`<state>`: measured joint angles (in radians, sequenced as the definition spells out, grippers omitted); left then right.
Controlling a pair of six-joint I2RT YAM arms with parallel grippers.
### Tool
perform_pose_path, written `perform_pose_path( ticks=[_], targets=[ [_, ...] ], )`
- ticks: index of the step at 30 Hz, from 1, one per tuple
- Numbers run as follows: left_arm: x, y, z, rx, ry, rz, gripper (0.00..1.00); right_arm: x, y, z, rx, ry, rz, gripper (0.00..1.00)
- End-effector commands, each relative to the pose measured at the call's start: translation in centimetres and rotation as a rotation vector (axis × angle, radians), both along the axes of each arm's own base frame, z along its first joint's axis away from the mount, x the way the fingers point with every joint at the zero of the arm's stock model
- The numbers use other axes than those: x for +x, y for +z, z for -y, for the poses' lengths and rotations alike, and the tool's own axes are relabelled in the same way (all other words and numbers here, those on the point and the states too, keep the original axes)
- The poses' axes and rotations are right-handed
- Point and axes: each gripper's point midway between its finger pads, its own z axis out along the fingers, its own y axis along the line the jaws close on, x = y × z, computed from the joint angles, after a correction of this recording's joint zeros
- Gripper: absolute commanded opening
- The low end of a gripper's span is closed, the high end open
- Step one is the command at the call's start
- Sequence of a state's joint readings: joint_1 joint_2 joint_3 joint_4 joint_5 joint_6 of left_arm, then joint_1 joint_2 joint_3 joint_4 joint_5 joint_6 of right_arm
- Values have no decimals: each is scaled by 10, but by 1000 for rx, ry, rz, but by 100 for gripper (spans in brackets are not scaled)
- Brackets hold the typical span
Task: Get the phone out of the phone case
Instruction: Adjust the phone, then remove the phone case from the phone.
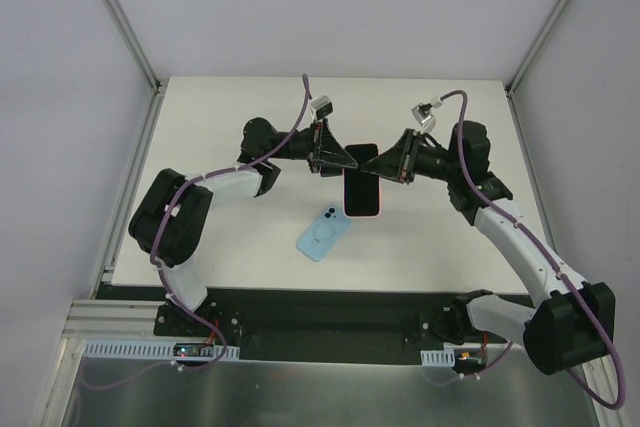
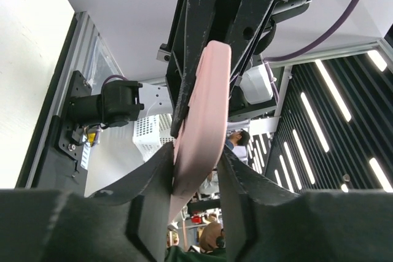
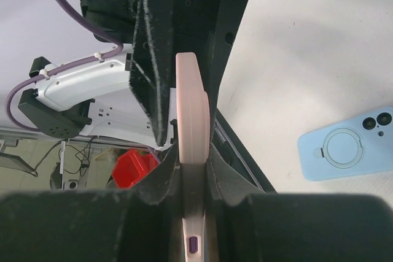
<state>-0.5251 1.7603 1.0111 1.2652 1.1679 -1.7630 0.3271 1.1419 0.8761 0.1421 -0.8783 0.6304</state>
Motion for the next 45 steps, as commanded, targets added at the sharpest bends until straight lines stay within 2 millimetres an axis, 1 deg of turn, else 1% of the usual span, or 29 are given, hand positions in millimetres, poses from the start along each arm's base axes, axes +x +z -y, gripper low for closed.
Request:
perform_pose_path(
  ticks=[1,3,4,6,7,8,9,10,11,12,13,14,15,17,18,19,20,21,22,23,24,25,28,33,35,41,42,44,45],
  targets=[
    [-27,58,-8,-239,1,365,27,1,29,-5,42,17,89,1],
    [-27,61,-7,-245,3,366,20,1,30,-7,43,21,89,1],
    [-26,60,-7,-244,4,361,10,1,29,-7,43,24,90,2],
    [-26,61,-7,-245,5,356,0,0,29,-8,39,26,87,1],
    [-26,61,-7,-245,5,353,0,0,20,-6,9,21,62,1],
    [-25,62,-7,-242,6,343,0,1,21,-4,-21,4,57,5],
    [-23,60,-7,-237,6,331,0,11,13,3,-85,-74,41,38],
    [-21,59,-6,-232,7,320,0,4,-12,14,-205,-96,-15,56],
    [-17,56,-6,-215,12,294,0,4,-18,21,-260,-135,-27,69],
    [-13,53,-5,-209,23,275,0,9,-15,32,-308,-216,-2,81],
    [-10,49,-6,-203,33,264,0,5,-19,40,-334,-246,-15,84],
    [-5,46,-7,-193,47,251,0,4,-18,45,-345,-274,-6,87],
    [-1,39,-8,-172,60,219,0,1,-12,55,-355,-336,27,87],
    [6,32,-8,-162,93,201,0,-6,-15,67,-384,-393,17,87],
    [9,30,-8,-147,105,182,0,-12,-16,78,-405,-442,28,88],
    [11,28,-8,-138,114,176,0,-16,-16,81,-414,-454,31,87],
    [13,26,-7,-132,122,194,0,-23,-13,86,-415,-471,50,87],
    [15,24,-6,-111,128,175,0,-27,-17,91,-441,-489,44,87],
    [16,22,-5,-104,134,200,0,-30,-19,93,-452,-495,46,88],
    [18,22,-4,-95,139,203,0,-36,-15,96,-446,-502,60,88],
    [18,23,-4,-90,143,213,0,-40,-17,95,-455,-498,58,87],
    [20,19,-3,-68,147,213,0,-43,-17,94,-454,-496,62,87],
    [23,18,-1,-46,156,223,0,-50,-16,90,-464,-482,75,87],
    [25,21,0,-43,163,229,0,-48,-26,77,-530,-456,78,87],
    [26,21,0,-40,165,227,0,-42,-30,77,-571,-474,71,87],
    [22,30,-2,-47,164,250,0,-32,-50,90,-725,-539,43,85],
    [22,30,-2,-45,164,247,0,-34,-54,92,-758,-534,38,85],
    [21,32,-2,-46,163,255,0,-30,-60,100,-827,-569,33,84],
    [20,32,-3,-47,163,255,0,-34,-64,103,-861,-565,27,84]
  ],
)
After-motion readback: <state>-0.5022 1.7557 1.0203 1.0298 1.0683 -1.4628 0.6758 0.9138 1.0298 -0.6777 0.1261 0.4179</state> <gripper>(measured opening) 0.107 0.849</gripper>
